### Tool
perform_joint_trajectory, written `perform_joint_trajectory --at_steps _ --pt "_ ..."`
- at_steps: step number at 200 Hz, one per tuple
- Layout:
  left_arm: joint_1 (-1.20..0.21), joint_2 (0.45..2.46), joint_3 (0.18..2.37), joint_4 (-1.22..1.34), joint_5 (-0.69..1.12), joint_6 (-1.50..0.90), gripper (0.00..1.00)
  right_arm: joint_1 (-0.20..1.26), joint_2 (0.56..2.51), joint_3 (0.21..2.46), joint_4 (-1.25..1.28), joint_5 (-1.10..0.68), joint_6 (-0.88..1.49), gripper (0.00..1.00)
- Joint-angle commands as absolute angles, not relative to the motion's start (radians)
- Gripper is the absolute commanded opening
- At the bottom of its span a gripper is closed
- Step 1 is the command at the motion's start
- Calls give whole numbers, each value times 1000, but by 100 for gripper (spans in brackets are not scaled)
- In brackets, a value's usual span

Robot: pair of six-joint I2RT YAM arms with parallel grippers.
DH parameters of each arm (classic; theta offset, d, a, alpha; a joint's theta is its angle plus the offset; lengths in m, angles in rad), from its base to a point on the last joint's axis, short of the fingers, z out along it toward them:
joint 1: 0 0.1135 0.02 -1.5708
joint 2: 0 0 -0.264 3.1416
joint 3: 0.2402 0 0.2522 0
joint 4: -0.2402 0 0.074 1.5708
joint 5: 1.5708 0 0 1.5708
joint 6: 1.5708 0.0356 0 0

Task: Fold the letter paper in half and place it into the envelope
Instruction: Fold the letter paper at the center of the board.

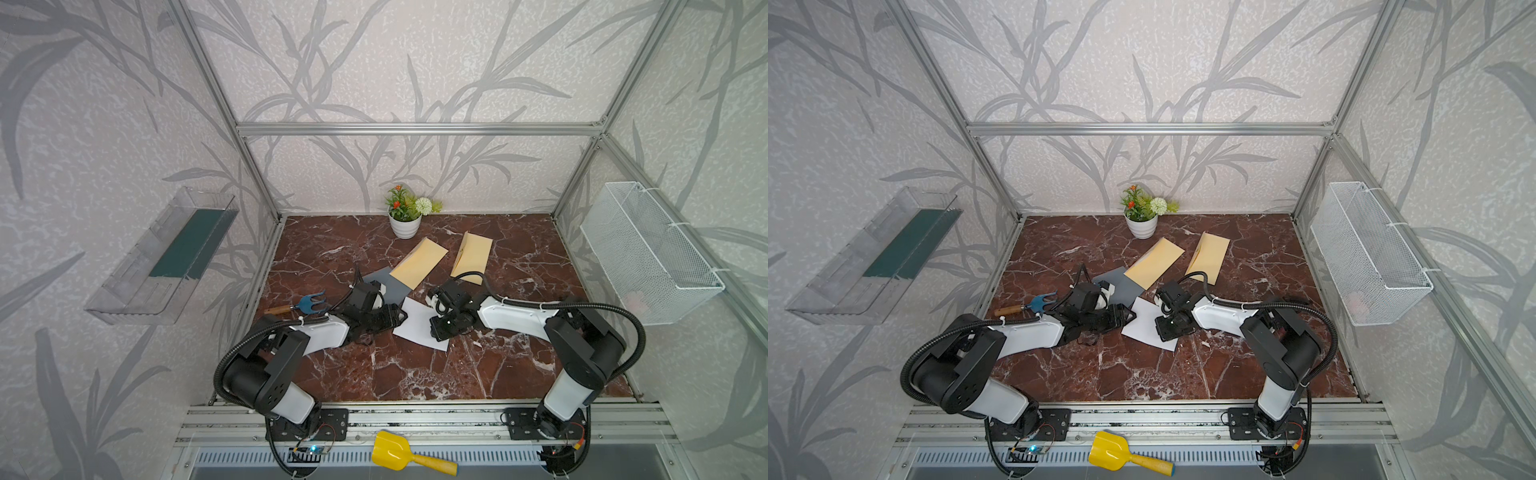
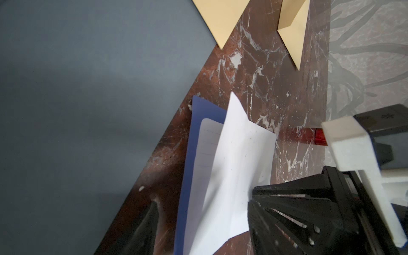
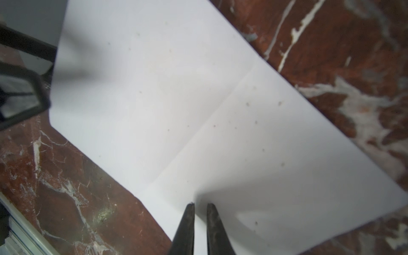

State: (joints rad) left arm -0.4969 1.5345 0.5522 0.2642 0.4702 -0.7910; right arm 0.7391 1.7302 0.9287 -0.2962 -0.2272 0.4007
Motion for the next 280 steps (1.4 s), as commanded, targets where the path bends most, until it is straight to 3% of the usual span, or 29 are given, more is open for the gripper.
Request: perform_joint_trajectory --at_steps 1,63,150,280 --pt "-502 1535 559 342 513 -846 64 735 1789 913 -296 -221 412 14" --pt "-504 1419 569 325 515 -878 64 695 1845 937 -210 -278 443 14" --pt "-538 1422 588 378 510 -921 64 676 1930 1070 -191 -308 446 15" --pt "-578 1512 641 423 503 -935 64 558 1732 1030 -171 -310 441 15"
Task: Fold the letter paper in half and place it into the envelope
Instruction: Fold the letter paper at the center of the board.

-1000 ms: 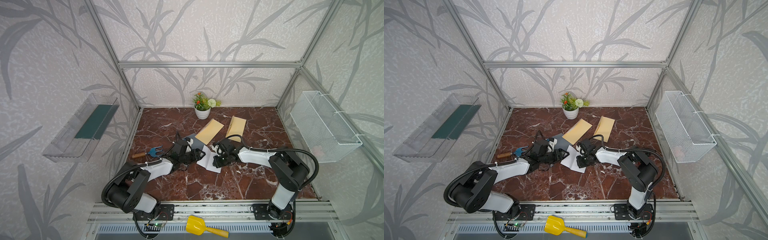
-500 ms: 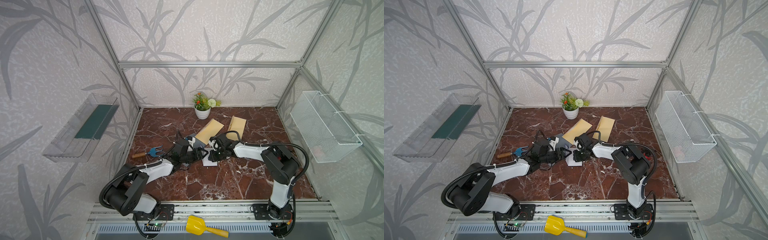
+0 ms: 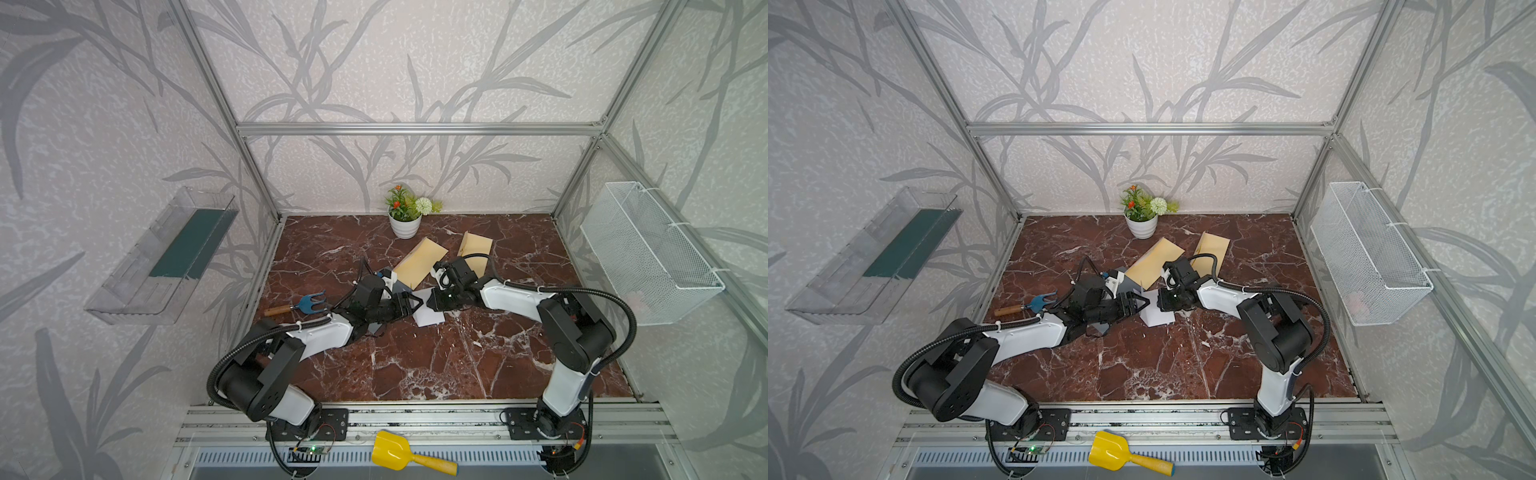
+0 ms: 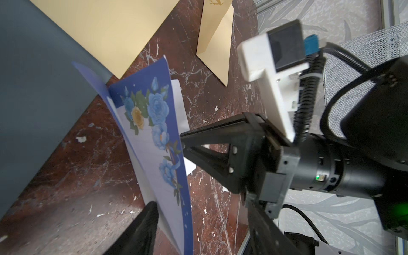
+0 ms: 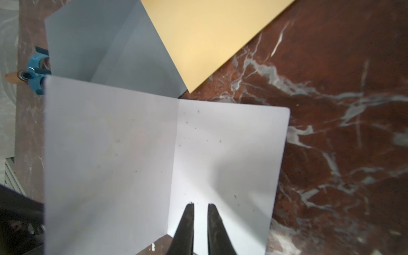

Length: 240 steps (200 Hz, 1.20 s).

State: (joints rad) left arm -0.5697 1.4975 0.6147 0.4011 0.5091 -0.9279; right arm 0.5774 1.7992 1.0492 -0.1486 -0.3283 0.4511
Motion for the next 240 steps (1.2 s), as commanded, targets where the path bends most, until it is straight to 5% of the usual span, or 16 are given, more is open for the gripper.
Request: perform_joint_trajectory --at_steps 1,172,240 --pt "-578 1512 642 423 503 -935 64 556 1730 1030 -172 -310 441 15" --pt "-628 1736 821 482 524 -919 63 473 1809 890 -102 -405 474 15" --pt "-634 1877 873 527 518 -940 62 400 1683 821 -84 -421 507 15"
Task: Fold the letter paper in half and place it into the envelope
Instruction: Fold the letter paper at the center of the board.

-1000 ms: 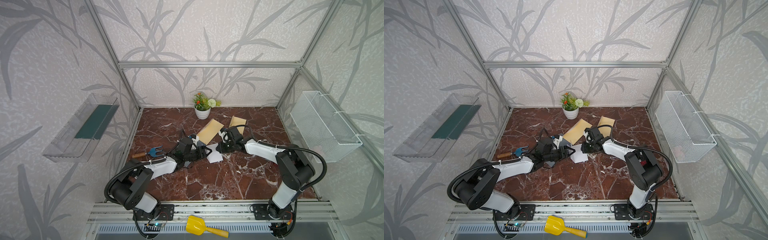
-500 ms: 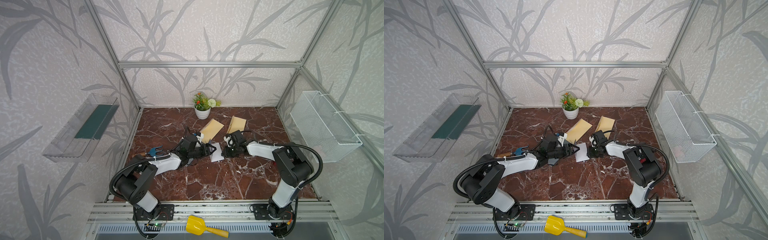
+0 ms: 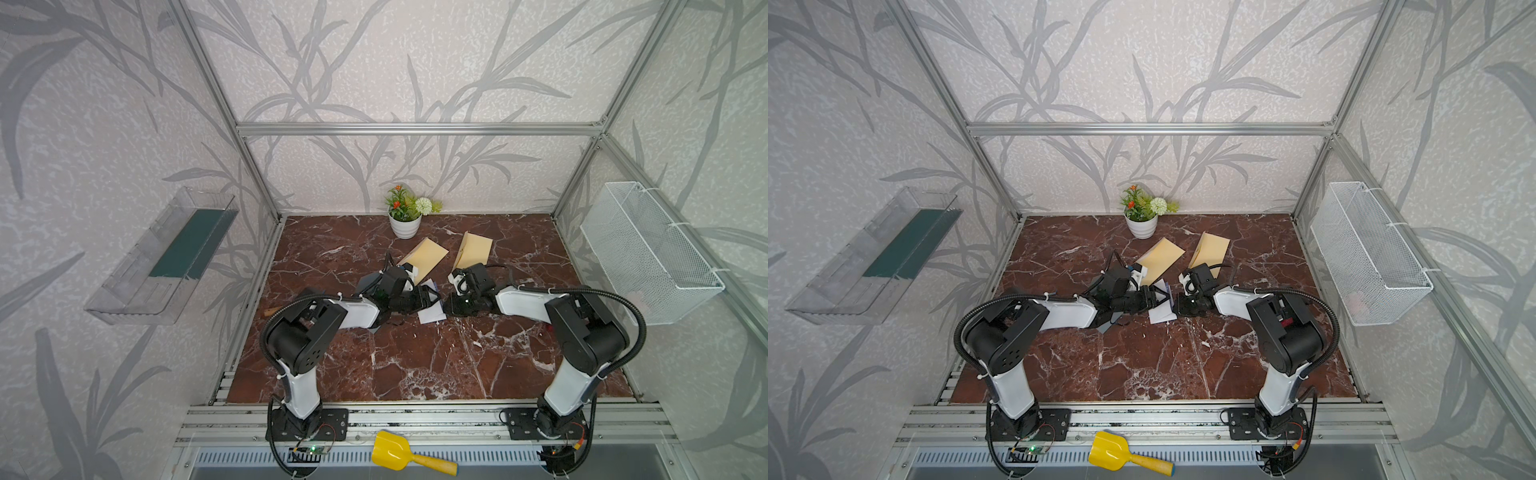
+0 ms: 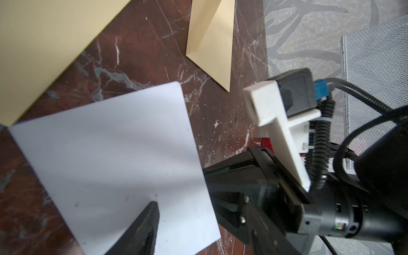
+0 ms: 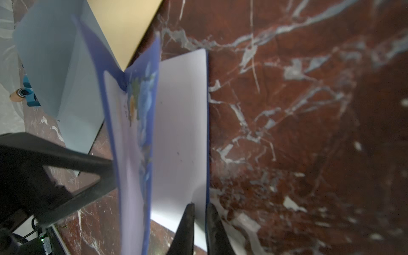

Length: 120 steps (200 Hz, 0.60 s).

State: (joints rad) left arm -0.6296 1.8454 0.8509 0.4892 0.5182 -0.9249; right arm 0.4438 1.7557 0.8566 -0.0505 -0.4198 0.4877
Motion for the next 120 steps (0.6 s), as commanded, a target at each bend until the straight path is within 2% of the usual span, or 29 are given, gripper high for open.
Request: perform_joint_trajectory --at_steps 1,53,79,120 --pt "-634 1879 872 527 518 -941 62 398 1679 821 -85 -420 507 15" --pt "-633 1936 866 580 519 -969 62 358 1583 821 -156 -435 468 15" --pt "-633 1941 860 601 518 -979 62 367 1611 827 -142 -506 475 16" --pt "-633 1934 855 607 521 -980 62 420 1655 854 -107 -522 495 16"
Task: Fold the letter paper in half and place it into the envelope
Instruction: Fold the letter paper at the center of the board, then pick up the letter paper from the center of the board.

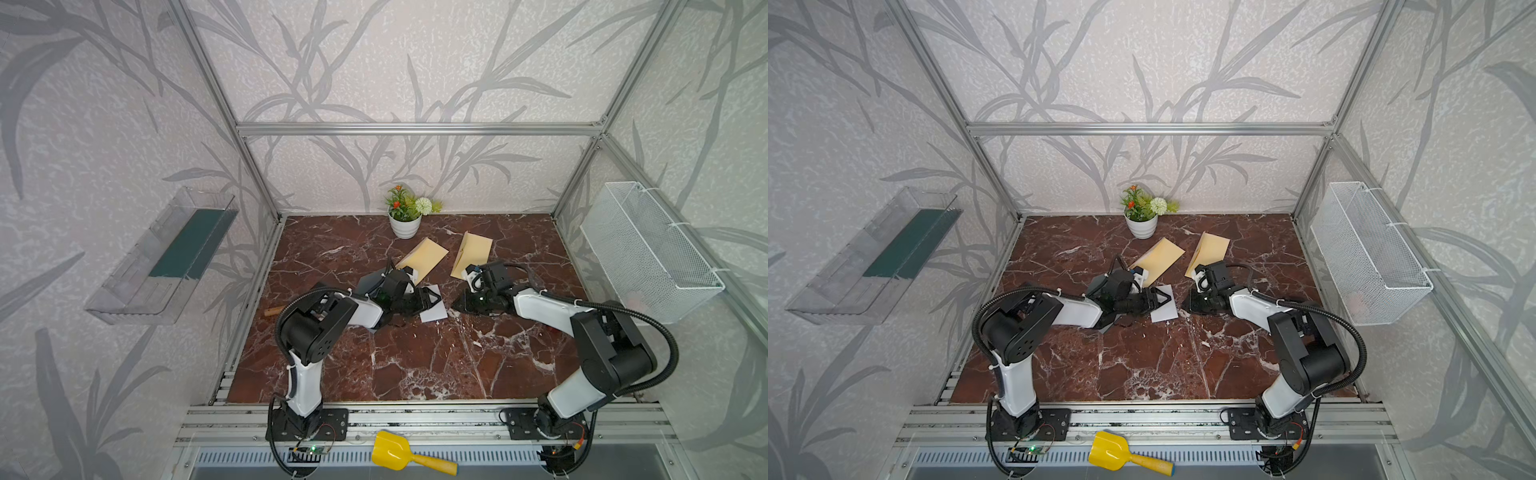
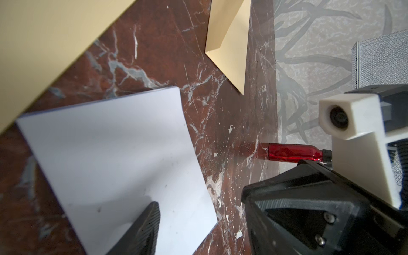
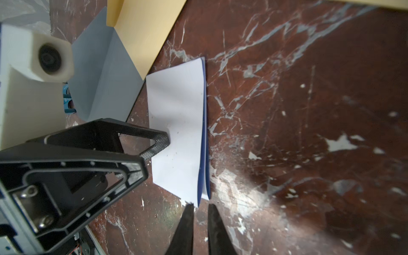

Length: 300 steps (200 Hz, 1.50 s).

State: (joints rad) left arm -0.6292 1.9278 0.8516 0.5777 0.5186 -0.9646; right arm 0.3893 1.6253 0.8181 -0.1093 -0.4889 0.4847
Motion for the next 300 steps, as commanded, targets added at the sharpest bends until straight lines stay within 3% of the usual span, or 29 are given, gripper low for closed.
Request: perform_joint_trajectory --at_steps 1,122,161,192,242,300 --pt "-633 1934 855 609 521 -981 62 422 1657 855 -107 -522 495 16" --pt "-624 1902 851 640 558 -996 62 452 1819 851 -45 -480 545 15" --pt "-619 1720 875 316 447 -831 61 453 1820 839 -40 -477 548 15" --pt "-611 1642 910 27 286 -692 52 452 1819 835 -40 -476 548 15" --pt "-603 1712 922 30 300 -694 38 453 1823 833 -38 -476 547 15" --pt "-605 1793 934 86 330 -726 39 453 1824 832 -38 -478 546 15"
